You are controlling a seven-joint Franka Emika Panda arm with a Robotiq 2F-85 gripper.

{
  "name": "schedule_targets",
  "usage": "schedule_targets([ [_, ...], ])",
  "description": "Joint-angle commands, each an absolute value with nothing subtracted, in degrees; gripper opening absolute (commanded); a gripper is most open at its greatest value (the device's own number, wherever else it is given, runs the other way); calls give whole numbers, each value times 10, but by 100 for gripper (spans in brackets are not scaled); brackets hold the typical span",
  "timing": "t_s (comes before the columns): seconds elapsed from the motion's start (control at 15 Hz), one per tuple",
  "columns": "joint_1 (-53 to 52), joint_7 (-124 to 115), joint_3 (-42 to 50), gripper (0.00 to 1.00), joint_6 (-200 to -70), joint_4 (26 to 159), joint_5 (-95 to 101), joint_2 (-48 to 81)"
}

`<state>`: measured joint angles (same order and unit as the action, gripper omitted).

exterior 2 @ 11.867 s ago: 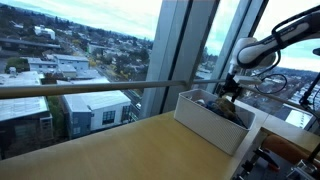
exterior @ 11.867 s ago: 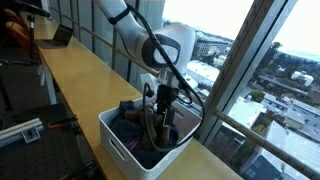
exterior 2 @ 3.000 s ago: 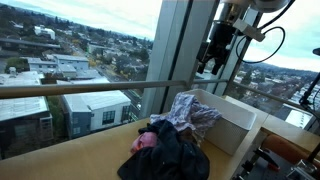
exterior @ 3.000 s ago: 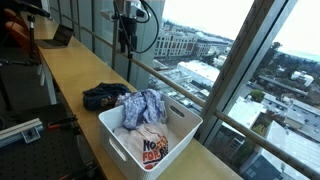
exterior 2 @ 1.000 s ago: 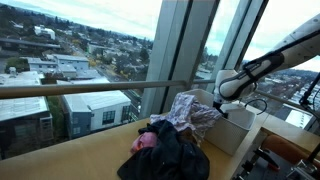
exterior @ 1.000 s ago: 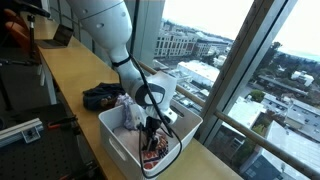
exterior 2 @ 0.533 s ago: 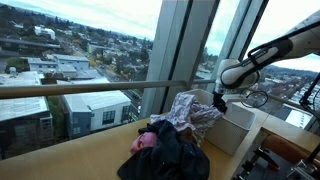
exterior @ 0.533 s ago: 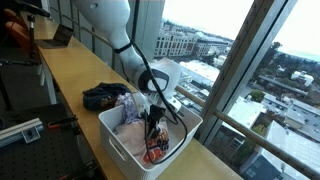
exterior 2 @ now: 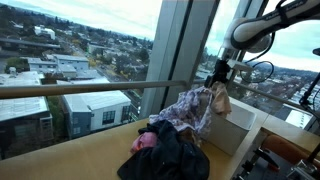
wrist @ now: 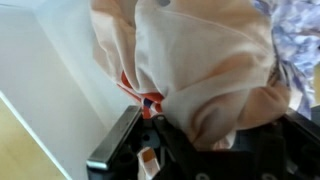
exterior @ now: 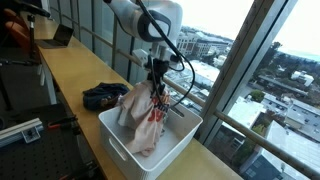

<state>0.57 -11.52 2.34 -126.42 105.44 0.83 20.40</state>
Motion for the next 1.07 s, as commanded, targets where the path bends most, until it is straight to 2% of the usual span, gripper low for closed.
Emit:
schedule_targets([
  [0.0, -16, -114, -2, 0, -1219, 1051, -17, 135],
  [0.4, -93, -161, -68, 0, -1206, 1058, -10, 74],
  [1.0, -199, -237, -150, 0, -1195, 1019, 24, 91],
])
